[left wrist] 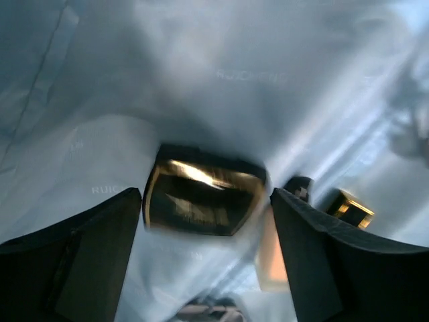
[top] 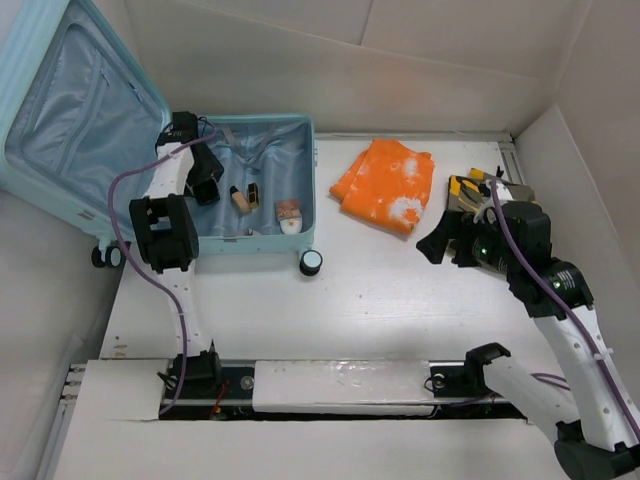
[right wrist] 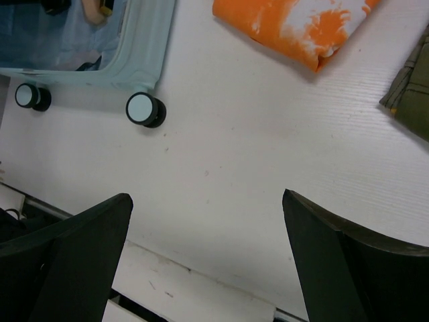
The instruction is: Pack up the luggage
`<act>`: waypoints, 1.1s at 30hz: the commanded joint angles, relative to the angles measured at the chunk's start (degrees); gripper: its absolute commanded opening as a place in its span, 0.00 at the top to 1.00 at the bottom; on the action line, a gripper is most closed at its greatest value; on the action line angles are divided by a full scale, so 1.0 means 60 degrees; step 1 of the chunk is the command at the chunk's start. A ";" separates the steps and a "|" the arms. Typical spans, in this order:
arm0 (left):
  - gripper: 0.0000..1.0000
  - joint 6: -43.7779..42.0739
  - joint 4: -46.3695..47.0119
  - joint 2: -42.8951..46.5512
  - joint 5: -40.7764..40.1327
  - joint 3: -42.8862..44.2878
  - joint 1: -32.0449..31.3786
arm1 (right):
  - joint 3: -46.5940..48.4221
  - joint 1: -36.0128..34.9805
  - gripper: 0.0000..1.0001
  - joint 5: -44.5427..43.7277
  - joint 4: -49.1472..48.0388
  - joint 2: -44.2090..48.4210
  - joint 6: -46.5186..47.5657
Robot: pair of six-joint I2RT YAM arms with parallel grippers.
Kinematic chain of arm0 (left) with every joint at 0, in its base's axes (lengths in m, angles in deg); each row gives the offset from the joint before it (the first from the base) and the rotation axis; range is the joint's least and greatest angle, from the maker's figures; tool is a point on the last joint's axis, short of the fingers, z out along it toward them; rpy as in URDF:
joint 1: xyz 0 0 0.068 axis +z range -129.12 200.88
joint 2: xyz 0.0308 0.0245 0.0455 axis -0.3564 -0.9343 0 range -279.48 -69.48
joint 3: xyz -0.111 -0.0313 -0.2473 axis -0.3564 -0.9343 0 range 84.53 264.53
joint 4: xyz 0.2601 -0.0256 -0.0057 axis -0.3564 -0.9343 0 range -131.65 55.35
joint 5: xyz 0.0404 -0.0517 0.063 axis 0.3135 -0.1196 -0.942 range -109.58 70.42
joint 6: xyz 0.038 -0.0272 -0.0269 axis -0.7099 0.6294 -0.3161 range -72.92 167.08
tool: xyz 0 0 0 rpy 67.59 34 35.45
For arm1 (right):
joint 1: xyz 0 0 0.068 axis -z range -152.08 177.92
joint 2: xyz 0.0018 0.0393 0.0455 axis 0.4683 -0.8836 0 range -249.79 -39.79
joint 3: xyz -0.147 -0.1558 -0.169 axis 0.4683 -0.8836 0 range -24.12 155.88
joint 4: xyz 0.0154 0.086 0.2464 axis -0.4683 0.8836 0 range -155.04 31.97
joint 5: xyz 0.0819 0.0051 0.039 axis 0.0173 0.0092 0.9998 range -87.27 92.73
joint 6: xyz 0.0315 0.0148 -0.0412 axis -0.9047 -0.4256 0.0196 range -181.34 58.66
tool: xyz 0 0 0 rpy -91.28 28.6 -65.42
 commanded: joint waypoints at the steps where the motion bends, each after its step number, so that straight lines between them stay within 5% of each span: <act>1: 0.24 0.0032 0.0398 0.1362 0.0090 -0.0135 -0.0327 | -0.0126 0.0038 0.00 -0.0179 0.0080 0.0090 -0.0167; 10: 0.18 0.0134 0.1218 0.4594 0.0779 -0.0823 -0.1977 | 0.0210 0.0038 0.00 -0.0528 -0.0213 -0.0598 -0.0079; 13: 0.19 0.0631 0.2006 0.5521 0.0970 -0.1936 -0.3208 | 0.0532 0.0038 0.18 -0.0968 -0.0448 -0.0599 -0.0166; 14: 0.21 0.0879 0.2156 0.5944 0.0971 -0.2142 -0.4257 | 0.0736 0.0038 0.41 -0.1318 -0.0549 -0.0599 -0.0167; 18: 0.36 0.2417 0.3691 0.6344 0.0795 -0.3489 -0.6782 | 0.1352 0.0141 0.83 -0.2228 -0.0550 -0.0293 -0.0518; 20: 0.42 0.3395 0.4612 0.6111 0.0927 -0.4046 -0.7428 | 0.1543 0.0141 0.88 -0.2463 -0.0550 -0.0102 -0.0708; 24: 0.44 0.4484 0.5248 0.4955 0.0812 -0.3743 -0.8674 | 0.1894 0.0229 0.85 -0.2464 -0.0156 0.0192 -0.0709; 27: 0.44 0.5010 0.5218 0.3871 0.0223 -0.3052 -0.9393 | 0.1895 0.0229 0.57 -0.2464 0.0547 0.0382 -0.0709; 28: 0.42 0.5636 0.5378 0.3506 0.0122 -0.3052 -0.9394 | 0.1895 0.0229 0.37 -0.2464 0.0723 0.0644 -0.0709; 29: 0.40 0.5947 0.5597 0.3328 0.0121 -0.3269 -0.9394 | 0.1808 0.0229 0.30 -0.2464 0.0826 0.0791 -0.0709; 33: 0.34 0.7496 0.6390 0.2596 -0.0057 -0.3812 -0.9249 | 0.1589 0.0229 0.17 -0.2041 0.1236 0.1553 -0.0709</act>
